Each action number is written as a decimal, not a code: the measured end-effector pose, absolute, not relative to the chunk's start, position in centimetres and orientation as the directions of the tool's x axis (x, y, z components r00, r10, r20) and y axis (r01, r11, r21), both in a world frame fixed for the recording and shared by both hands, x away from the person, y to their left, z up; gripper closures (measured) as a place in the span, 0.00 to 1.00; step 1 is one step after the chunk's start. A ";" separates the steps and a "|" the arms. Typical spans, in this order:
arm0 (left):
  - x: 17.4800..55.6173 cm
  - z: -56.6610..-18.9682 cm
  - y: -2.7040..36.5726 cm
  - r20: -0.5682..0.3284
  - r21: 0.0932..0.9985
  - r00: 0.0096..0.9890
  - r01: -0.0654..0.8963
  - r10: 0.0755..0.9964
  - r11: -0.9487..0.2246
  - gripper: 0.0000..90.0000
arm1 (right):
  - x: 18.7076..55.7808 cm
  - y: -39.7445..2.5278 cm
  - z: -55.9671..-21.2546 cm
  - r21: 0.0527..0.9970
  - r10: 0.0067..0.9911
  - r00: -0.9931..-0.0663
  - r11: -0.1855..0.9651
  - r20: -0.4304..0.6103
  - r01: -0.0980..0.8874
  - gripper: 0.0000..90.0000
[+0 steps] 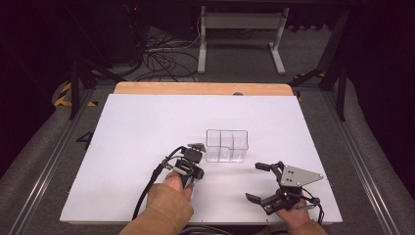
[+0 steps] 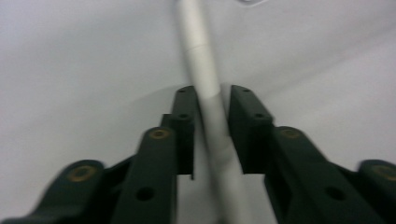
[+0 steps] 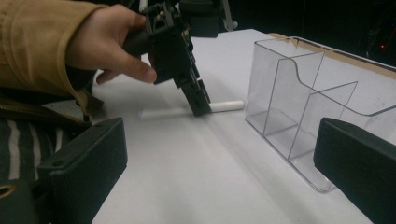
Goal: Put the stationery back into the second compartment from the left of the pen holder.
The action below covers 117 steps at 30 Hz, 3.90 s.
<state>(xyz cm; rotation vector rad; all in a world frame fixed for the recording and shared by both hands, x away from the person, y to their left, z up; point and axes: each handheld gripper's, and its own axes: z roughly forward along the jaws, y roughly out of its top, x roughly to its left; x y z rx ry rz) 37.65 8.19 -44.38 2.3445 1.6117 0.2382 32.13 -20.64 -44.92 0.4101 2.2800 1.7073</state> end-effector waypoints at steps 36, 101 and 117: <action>36.4 -37.9 14.5 -0.226 0.781 0.497 0.607 0.838 -0.149 0.87 | 31.6 -20.9 -45.2 0.958 0.397 -0.917 0.275 -0.040 0.077 0.03; 40.4 -36.1 9.3 -0.185 0.965 0.802 0.258 0.568 -0.049 0.87 | 30.8 -21.1 -45.5 0.959 0.403 -0.915 0.270 -0.032 0.085 0.03; 42.0 -37.2 7.3 -0.172 0.968 0.808 0.244 0.563 -0.055 0.87 | 30.7 -21.1 -45.5 0.959 0.398 -0.917 0.270 -0.032 0.084 0.03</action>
